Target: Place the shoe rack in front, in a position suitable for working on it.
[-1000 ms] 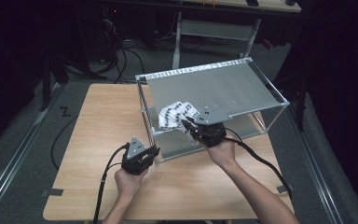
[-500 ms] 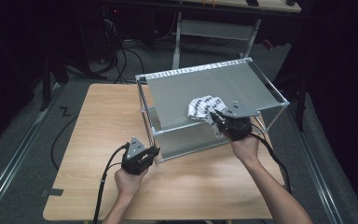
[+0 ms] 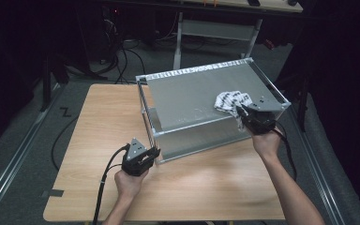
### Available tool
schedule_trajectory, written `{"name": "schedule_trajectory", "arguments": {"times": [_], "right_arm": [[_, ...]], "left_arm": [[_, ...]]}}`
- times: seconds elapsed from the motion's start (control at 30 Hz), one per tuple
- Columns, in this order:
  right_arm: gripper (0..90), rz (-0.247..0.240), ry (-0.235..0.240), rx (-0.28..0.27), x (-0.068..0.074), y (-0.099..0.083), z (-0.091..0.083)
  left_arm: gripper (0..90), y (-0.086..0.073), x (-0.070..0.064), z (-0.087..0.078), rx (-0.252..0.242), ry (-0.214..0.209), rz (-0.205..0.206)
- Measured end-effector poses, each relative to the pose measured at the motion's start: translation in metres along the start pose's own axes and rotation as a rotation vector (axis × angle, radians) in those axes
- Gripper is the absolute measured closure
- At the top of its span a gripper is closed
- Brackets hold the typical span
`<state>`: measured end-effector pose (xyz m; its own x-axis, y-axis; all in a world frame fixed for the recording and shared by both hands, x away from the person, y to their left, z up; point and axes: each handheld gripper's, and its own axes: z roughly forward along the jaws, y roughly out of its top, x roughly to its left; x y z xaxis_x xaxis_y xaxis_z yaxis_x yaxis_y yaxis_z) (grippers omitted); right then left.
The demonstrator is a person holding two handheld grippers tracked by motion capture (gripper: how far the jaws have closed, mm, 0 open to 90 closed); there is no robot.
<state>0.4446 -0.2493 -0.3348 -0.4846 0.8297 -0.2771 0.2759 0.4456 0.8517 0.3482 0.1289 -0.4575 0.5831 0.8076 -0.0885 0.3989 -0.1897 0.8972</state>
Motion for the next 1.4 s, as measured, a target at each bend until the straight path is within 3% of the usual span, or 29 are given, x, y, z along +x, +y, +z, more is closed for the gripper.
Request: {"name": "schedule_trajectory", "arguments": {"times": [0.23, 0.53, 0.8, 0.93, 1.03, 1.1, 1.4], "right_arm": [[82.2, 0.034, -0.050, 0.016, -0.021, -0.006, 0.000], [82.2, 0.140, -0.120, 0.038, -0.057, -0.018, -0.001], [82.0, 0.161, -0.220, 0.088, -0.088, -0.023, 0.002], [82.1, 0.185, -0.243, 0.107, -0.099, -0.024, 0.003], [82.4, 0.204, -0.233, 0.094, -0.095, -0.025, 0.004], [82.4, 0.206, -0.198, 0.074, -0.087, -0.024, 0.004], [82.5, 0.022, -0.018, -0.008, -0.007, -0.007, -0.005]], "left_arm": [[80.3, 0.000, 0.000, 0.000, 0.000, -0.002, -0.001], [80.3, 0.000, 0.000, 0.000, 0.002, 0.002, -0.001], [80.3, 0.000, 0.000, 0.000, 0.002, 0.001, -0.002], [80.4, 0.000, -0.002, 0.000, 0.003, 0.011, 0.005], [80.5, 0.000, -0.002, 0.000, 0.002, 0.015, 0.004], [80.4, 0.000, -0.002, 0.000, 0.004, 0.015, 0.005], [80.6, 0.000, -0.002, -0.002, 0.005, 0.021, 0.010]]}}
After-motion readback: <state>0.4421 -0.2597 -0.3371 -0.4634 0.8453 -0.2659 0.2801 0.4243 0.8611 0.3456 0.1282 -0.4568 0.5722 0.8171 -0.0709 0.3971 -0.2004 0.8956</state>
